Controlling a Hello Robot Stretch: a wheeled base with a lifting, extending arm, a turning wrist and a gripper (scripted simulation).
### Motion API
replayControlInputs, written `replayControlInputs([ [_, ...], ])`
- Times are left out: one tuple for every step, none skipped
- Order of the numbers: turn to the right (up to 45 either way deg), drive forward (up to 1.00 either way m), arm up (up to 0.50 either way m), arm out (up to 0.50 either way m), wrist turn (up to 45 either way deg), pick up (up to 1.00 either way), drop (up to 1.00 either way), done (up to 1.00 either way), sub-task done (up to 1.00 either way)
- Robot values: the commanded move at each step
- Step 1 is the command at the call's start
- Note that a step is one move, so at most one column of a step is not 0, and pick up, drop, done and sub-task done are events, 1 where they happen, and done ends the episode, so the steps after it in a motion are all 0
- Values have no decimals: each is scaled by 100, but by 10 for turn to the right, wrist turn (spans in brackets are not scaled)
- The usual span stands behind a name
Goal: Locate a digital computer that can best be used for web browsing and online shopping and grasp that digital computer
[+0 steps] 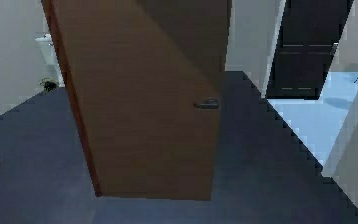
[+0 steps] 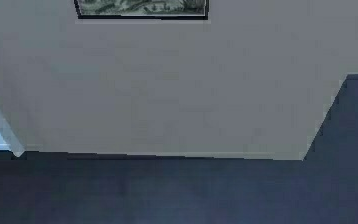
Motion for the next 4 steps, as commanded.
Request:
replayControlInputs([
  [-450, 0, 0, 0, 0, 0, 0, 0, 0],
  [-210, 0, 0, 0, 0, 0, 0, 0, 0],
  [0, 100, 0, 0, 0, 0, 0, 0, 0],
  [-60, 0, 0, 0, 0, 0, 0, 0, 0],
])
